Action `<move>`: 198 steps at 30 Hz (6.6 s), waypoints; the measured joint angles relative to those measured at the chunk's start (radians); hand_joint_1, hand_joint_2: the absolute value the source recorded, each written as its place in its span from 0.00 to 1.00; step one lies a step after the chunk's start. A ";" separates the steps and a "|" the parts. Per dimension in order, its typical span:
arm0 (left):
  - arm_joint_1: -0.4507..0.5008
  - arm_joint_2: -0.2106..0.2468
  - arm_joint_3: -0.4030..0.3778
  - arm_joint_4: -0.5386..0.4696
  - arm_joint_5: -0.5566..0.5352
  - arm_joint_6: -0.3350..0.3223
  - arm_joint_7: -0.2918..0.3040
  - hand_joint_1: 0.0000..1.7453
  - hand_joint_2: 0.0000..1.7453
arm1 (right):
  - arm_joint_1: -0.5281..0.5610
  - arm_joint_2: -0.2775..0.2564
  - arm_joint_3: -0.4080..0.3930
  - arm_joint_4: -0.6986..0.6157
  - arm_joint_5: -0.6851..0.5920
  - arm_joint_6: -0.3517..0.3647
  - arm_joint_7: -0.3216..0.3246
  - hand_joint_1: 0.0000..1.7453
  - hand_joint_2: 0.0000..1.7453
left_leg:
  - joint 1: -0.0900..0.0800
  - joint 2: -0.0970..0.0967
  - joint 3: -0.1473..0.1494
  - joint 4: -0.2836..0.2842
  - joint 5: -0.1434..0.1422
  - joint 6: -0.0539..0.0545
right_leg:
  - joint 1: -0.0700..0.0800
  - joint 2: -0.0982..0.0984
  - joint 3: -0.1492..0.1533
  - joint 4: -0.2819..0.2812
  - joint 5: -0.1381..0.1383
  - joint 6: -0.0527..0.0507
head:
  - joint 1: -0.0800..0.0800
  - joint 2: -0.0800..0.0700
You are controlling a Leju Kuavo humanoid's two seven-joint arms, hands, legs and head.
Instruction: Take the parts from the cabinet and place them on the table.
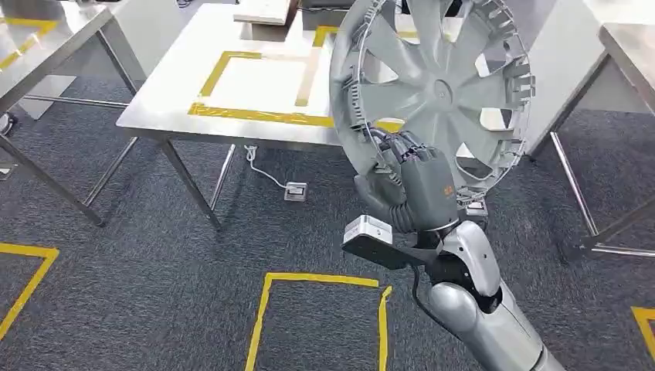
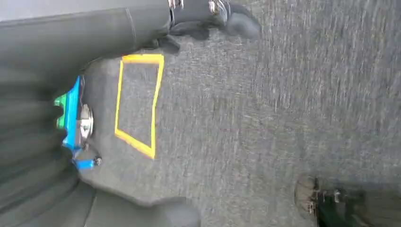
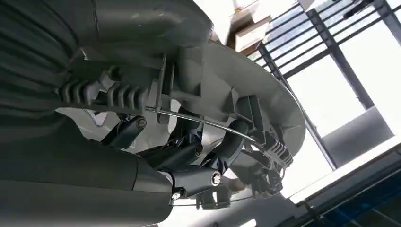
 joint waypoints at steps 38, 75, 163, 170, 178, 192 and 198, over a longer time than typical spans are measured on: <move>0.001 -0.006 0.000 0.001 -0.011 -0.003 -0.003 0.00 1.00 | -0.007 0.020 0.001 0.003 0.015 0.033 -0.003 1.00 1.00 | 0.005 -0.012 0.056 0.001 -0.049 0.007 | 0.008 0.008 -0.192 0.202 -0.083 0.000 | -0.009 0.000; -0.046 -0.003 -0.070 0.002 -0.113 -0.076 -0.012 0.00 1.00 | -0.660 -0.023 -0.047 1.245 -0.062 0.193 0.167 1.00 1.00 | 0.012 -0.017 -0.047 -0.003 0.049 -0.013 | 0.000 0.011 0.015 -0.082 0.025 0.014 | -0.011 0.000; -0.031 0.005 -0.076 0.003 -0.065 -0.048 0.008 0.00 0.00 | -0.578 -0.040 -0.049 0.853 -0.247 -0.052 -0.105 0.00 0.00 | 0.012 0.001 0.128 -0.024 -0.092 -0.044 | 0.015 0.006 -0.151 -0.041 0.166 -0.024 | 0.000 0.000; -0.029 0.006 -0.076 0.003 -0.064 -0.047 0.006 0.00 0.00 | -0.575 -0.039 -0.049 0.859 -0.243 -0.047 -0.110 0.00 0.00 | 0.009 0.010 0.064 -0.029 -0.019 0.009 | 0.005 0.008 -0.206 0.091 0.032 0.017 | 0.002 0.000; -0.029 0.005 -0.076 0.005 -0.065 -0.051 0.008 0.00 0.00 | -0.571 -0.043 -0.051 0.865 -0.249 -0.050 -0.111 0.00 0.00 | 0.004 0.012 -0.052 -0.005 0.062 -0.007 | 0.014 0.005 0.012 -0.038 0.011 0.003 | 0.002 0.000; -0.027 0.005 -0.076 0.006 -0.081 -0.093 -0.003 0.00 1.00 | -0.501 -0.045 -0.094 0.969 -0.489 0.184 -0.153 0.00 0.00 | 0.019 0.008 -0.141 0.290 -0.100 -0.063 | 0.013 0.003 -0.070 -0.058 0.102 -0.045 | -0.003 0.000; -0.017 0.002 -0.076 0.007 -0.074 -0.067 0.019 0.00 1.00 | -0.288 -0.024 -0.212 1.292 -0.677 0.287 -0.044 0.00 1.00 | 0.025 -0.006 0.080 -0.012 -0.055 -0.035 | 0.019 -0.007 -0.097 -0.053 0.115 -0.030 | -0.003 0.000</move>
